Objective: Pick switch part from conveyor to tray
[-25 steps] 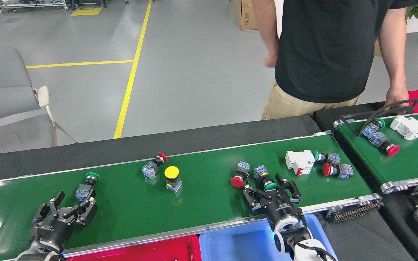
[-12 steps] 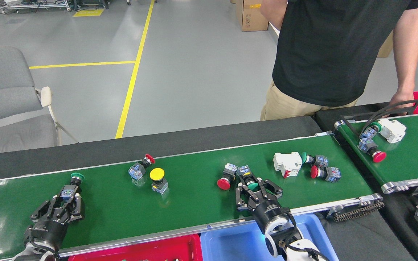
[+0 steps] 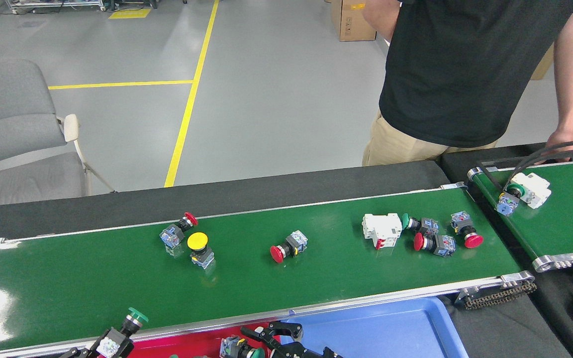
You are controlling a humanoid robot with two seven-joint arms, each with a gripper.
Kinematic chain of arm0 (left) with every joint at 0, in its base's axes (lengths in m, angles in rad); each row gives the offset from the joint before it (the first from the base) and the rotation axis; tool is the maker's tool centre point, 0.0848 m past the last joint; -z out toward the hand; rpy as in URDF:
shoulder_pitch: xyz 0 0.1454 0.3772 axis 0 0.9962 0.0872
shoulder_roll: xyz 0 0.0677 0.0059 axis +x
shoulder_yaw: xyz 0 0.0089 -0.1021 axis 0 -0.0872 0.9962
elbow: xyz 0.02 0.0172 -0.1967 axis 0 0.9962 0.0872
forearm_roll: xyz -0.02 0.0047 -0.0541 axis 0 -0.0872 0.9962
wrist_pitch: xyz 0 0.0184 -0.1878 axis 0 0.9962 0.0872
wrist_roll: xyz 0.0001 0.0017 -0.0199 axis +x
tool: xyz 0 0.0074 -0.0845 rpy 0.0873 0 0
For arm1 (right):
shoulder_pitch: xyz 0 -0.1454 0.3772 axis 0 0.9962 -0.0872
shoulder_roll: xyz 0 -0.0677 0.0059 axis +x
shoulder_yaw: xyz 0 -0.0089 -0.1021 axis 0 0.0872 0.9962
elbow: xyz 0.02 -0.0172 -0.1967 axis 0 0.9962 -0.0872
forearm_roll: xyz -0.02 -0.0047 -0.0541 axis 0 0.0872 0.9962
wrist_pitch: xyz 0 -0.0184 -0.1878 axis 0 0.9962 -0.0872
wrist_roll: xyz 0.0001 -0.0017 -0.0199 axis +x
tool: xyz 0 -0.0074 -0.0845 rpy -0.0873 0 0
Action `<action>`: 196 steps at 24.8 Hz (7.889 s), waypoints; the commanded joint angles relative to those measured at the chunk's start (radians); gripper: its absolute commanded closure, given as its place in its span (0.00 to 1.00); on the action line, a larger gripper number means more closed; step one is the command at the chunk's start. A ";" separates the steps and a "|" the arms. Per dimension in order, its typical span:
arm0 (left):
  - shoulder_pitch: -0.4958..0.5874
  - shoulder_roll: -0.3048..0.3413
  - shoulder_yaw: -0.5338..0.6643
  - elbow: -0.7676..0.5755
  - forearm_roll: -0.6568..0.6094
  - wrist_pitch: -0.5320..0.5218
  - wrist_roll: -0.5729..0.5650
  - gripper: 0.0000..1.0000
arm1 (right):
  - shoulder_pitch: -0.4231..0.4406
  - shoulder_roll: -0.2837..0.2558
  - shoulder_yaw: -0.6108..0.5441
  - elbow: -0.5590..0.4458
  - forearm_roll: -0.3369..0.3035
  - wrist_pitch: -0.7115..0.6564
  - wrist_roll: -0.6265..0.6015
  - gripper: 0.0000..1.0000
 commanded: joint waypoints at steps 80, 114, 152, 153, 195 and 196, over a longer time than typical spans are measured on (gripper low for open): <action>-0.042 -0.087 0.054 -0.031 -0.106 -0.006 -0.026 0.00 | 0.274 0.054 -0.388 -0.235 -0.024 0.318 -0.020 0.02; -0.653 0.240 -0.081 0.722 -0.114 0.168 -0.019 0.00 | -0.192 0.179 -0.203 0.309 0.021 0.643 0.041 0.98; 0.057 0.028 -0.200 -0.040 0.066 -0.006 0.013 0.07 | 0.371 0.084 -0.870 -0.243 -0.076 0.106 0.029 0.02; 0.057 0.001 -0.199 -0.040 0.064 -0.006 0.013 0.03 | 0.375 0.084 -0.868 -0.243 -0.076 0.105 0.029 0.02; -0.397 0.222 0.191 0.564 -0.071 0.378 0.014 0.07 | 0.306 0.089 -0.861 -0.240 -0.076 0.094 0.040 0.02; -0.411 0.223 0.189 0.576 -0.071 0.378 0.014 0.10 | 0.306 0.089 -0.861 -0.239 -0.076 0.094 0.040 0.02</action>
